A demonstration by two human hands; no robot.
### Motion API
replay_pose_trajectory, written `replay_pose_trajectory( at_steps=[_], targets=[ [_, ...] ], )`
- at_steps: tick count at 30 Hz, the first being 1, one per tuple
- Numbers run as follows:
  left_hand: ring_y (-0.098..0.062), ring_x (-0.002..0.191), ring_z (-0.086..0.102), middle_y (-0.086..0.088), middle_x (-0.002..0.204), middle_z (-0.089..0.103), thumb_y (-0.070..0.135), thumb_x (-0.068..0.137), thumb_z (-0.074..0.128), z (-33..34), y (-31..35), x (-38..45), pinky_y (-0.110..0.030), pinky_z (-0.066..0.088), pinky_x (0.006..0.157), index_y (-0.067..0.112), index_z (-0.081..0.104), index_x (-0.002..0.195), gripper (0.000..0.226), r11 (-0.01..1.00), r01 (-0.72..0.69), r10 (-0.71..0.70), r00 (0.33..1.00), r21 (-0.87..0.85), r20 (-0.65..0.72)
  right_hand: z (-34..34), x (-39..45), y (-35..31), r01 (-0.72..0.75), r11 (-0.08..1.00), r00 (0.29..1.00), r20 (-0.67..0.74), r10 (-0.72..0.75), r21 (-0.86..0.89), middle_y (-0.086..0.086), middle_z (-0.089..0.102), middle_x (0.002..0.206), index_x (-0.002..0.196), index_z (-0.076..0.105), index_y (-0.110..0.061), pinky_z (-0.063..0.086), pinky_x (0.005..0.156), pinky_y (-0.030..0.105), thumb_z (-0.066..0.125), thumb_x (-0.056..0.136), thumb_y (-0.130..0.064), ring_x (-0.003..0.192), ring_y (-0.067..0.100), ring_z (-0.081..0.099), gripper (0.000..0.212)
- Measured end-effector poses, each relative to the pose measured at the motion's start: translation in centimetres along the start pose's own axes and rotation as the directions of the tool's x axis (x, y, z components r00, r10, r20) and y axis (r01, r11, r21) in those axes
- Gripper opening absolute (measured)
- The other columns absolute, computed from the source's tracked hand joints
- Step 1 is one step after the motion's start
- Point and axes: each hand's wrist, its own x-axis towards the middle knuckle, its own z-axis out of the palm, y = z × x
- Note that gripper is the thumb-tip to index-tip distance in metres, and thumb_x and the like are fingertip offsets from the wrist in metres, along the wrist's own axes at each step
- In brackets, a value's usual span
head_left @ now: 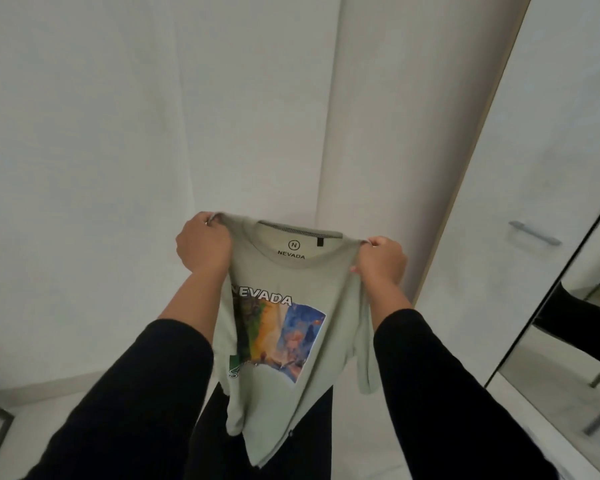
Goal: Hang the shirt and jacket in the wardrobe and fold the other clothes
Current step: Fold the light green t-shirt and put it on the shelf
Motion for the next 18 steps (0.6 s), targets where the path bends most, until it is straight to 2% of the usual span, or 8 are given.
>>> replay_pose_trajectory(
  at_steps=[3, 5, 7, 9, 13, 16, 18],
  targets=[
    [-0.027, 0.109, 0.06, -0.003, 0.111, 0.067, 0.029, 0.087, 0.038, 0.2, 0.4, 0.0, -0.031, 0.045, 0.093, 0.017, 0.066, 0.112, 0.04, 0.983, 0.085, -0.079, 0.996, -0.165, 0.044, 0.2, 0.0, -0.3, -0.041, 0.989, 0.999, -0.029, 0.045, 0.144, 0.008, 0.069, 0.083, 0.076, 0.055, -0.024, 0.058, 0.074, 0.036, 0.047, 0.087, -0.009, 0.078, 0.03, 0.069, 0.02],
    [-0.028, 0.111, 0.059, -0.007, 0.113, 0.067, 0.026, 0.09, 0.039, 0.3, 0.7, 0.0, -0.034, 0.045, 0.097, 0.015, 0.066, 0.113, 0.037, 0.977, 0.102, -0.098, 0.995, -0.189, 0.026, 0.3, -0.1, -0.5, -0.033, 0.988, 0.997, -0.07, 0.043, 0.148, 0.005, 0.064, 0.087, 0.085, 0.061, -0.016, 0.05, 0.071, 0.028, 0.048, 0.087, -0.008, 0.086, 0.027, 0.064, 0.015],
    [-0.028, 0.113, 0.056, -0.008, 0.117, 0.065, 0.019, 0.096, 0.04, 0.4, 0.9, -0.3, -0.029, 0.04, 0.097, 0.013, 0.065, 0.115, 0.032, 0.967, 0.124, -0.132, 0.991, -0.221, -0.019, 0.4, -0.2, -0.5, -0.029, 0.988, 0.991, -0.123, 0.049, 0.155, 0.004, 0.059, 0.092, 0.1, 0.062, -0.009, 0.039, 0.071, 0.023, 0.049, 0.092, -0.01, 0.091, 0.023, 0.057, 0.015],
    [-0.025, 0.112, 0.055, -0.006, 0.117, 0.065, 0.016, 0.097, 0.038, 0.7, 1.1, -0.9, -0.026, 0.039, 0.096, 0.015, 0.064, 0.114, 0.031, 0.943, 0.151, -0.176, 0.983, -0.295, -0.059, 0.8, -0.4, -0.5, -0.021, 0.979, 0.983, -0.176, 0.058, 0.203, 0.004, 0.058, 0.094, 0.105, 0.06, -0.007, 0.035, 0.07, 0.021, 0.049, 0.094, -0.011, 0.089, 0.021, 0.052, 0.016],
    [-0.017, 0.109, 0.057, 0.001, 0.114, 0.066, 0.013, 0.098, 0.037, 1.3, 1.3, -1.9, -0.01, 0.036, 0.084, 0.018, 0.065, 0.11, 0.031, 0.863, 0.208, -0.28, 0.955, -0.46, -0.094, 1.8, -1.7, -1.3, -0.094, 0.924, 0.948, -0.25, 0.197, 0.371, 0.003, 0.054, 0.089, 0.101, 0.054, -0.01, 0.043, 0.064, 0.025, 0.045, 0.096, -0.011, 0.084, 0.023, 0.055, 0.01],
    [-0.013, 0.103, 0.058, 0.004, 0.111, 0.066, 0.014, 0.097, 0.038, 1.5, 1.4, -2.4, -0.014, 0.039, 0.083, 0.022, 0.065, 0.106, 0.029, 0.815, 0.209, -0.311, 0.945, -0.541, -0.104, 2.5, -2.1, -1.8, -0.105, 0.884, 0.926, -0.279, 0.254, 0.455, 0.003, 0.056, 0.089, 0.104, 0.053, -0.013, 0.054, 0.074, 0.038, 0.043, 0.095, -0.011, 0.087, 0.026, 0.061, 0.013],
    [-0.012, 0.097, 0.057, 0.005, 0.107, 0.066, 0.013, 0.095, 0.038, 1.5, 1.2, -2.0, -0.013, 0.037, 0.079, 0.021, 0.064, 0.104, 0.028, 0.799, 0.191, -0.303, 0.947, -0.57, -0.106, 2.6, -2.3, -2.0, -0.093, 0.875, 0.92, -0.295, 0.258, 0.474, 0.006, 0.058, 0.094, 0.105, 0.051, -0.014, 0.054, 0.07, 0.037, 0.041, 0.094, -0.011, 0.087, 0.027, 0.061, 0.015]
  ],
)
